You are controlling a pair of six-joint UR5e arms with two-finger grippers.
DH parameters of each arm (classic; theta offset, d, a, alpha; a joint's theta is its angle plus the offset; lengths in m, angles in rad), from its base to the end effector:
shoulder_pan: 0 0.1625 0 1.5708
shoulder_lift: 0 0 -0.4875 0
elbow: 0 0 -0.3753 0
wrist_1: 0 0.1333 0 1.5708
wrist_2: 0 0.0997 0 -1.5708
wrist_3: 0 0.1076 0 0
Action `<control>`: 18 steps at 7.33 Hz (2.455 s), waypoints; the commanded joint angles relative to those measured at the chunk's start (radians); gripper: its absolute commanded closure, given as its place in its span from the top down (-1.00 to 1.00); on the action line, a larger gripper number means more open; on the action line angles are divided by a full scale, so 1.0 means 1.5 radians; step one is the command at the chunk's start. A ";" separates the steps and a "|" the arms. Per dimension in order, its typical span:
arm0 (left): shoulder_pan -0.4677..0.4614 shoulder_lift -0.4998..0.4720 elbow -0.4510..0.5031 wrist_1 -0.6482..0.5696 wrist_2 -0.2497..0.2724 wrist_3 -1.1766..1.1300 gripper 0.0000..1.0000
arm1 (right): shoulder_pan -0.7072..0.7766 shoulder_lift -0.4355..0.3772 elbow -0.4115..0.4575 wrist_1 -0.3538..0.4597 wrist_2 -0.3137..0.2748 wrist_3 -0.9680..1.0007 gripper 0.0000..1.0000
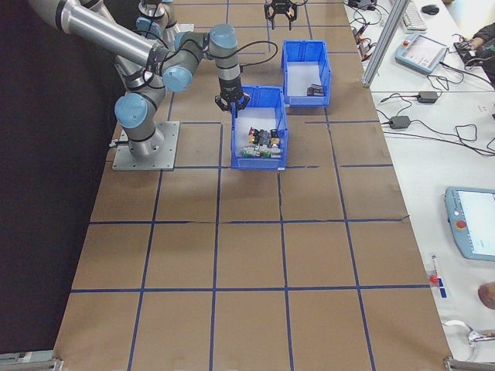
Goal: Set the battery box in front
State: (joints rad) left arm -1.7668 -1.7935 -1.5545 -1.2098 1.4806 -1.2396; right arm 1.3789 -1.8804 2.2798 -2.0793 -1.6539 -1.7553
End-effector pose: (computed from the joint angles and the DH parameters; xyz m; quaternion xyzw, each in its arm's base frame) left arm -0.2552 -0.5509 0.4705 0.4934 -0.8652 0.0285 0.0846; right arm 0.0633 -0.3261 0.3851 0.7012 -0.7096 -0.0037 0.0684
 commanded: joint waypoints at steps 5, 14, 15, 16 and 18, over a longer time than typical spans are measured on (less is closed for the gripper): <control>0.130 0.155 -0.031 -0.203 0.074 0.905 1.00 | 0.305 0.001 0.007 0.018 -0.007 0.337 -0.96; 0.127 0.190 -0.047 -0.216 0.076 0.891 1.00 | 0.519 0.181 -0.079 -0.061 -0.047 0.525 -0.96; 0.127 0.191 -0.048 -0.217 0.076 0.890 1.00 | 0.523 0.185 -0.080 -0.061 -0.048 0.529 -0.95; 0.126 0.195 -0.044 -0.218 0.076 0.890 1.00 | 0.525 0.186 -0.080 -0.062 -0.049 0.530 -0.94; 0.126 0.205 -0.045 -0.230 0.076 0.874 1.00 | 0.525 0.194 -0.079 -0.061 -0.041 0.573 0.76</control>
State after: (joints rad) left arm -1.5781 -1.4926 -1.6223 -1.5433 1.5953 0.0878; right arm 2.1658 -1.5986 2.1609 -2.1708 -1.7208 -0.9312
